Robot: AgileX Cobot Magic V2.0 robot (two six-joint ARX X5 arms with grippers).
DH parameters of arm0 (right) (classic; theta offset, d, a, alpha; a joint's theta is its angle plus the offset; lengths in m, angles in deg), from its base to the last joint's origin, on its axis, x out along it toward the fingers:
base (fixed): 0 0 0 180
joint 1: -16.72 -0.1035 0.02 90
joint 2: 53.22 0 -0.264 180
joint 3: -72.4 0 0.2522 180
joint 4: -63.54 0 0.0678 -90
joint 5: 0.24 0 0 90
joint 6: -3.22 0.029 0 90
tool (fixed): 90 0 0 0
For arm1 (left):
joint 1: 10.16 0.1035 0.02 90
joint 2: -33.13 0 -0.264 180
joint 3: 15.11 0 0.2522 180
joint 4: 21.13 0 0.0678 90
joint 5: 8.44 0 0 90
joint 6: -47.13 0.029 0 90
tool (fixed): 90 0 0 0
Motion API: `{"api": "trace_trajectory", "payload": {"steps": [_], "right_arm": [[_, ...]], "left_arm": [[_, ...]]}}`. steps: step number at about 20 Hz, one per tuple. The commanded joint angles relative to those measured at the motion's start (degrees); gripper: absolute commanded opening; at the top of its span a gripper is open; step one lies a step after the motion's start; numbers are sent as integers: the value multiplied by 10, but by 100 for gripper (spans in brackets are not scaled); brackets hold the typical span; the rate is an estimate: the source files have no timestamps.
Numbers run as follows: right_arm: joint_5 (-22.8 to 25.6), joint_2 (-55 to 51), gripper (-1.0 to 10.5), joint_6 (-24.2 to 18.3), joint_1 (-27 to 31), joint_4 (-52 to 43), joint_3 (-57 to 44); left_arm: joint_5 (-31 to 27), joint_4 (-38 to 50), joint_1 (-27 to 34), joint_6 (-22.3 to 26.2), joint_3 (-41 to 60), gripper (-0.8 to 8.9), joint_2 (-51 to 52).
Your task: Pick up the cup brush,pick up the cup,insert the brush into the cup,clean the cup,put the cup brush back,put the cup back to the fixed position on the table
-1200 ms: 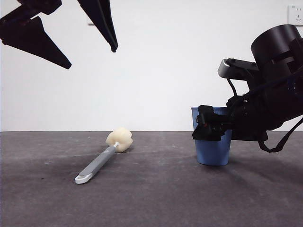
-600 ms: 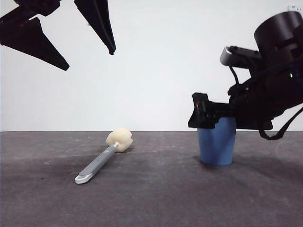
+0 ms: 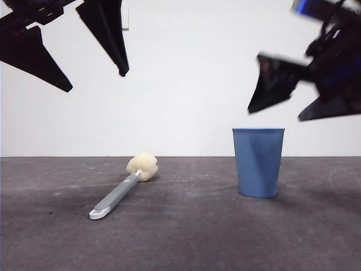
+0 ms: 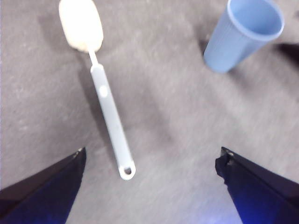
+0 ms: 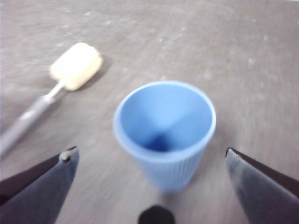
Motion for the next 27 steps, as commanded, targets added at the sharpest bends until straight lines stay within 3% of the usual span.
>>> {"api": "trace_trajectory", "payload": {"steps": [1,6,9,11,13,14,27], "right_arm": [[-1,-99,539,37,-17,110,-3],[-2,-244,535,77,-68,351,40],[-47,-266,529,105,-86,474,85],[-71,-266,407,114,-87,521,100],[-76,-266,101,114,-87,550,104],[-76,-266,-32,114,-87,559,104],[-72,-266,1,114,-87,567,104]], "left_arm": [[0,-13,-2,27,5,474,-1],[45,-43,-2,67,5,471,-1],[90,-59,-2,96,5,450,-1],[106,-65,-2,106,5,240,-1],[119,-68,-2,110,5,-19,-1],[121,-68,-2,110,5,-8,-1],[118,-61,-2,112,5,-3,-2]]}}
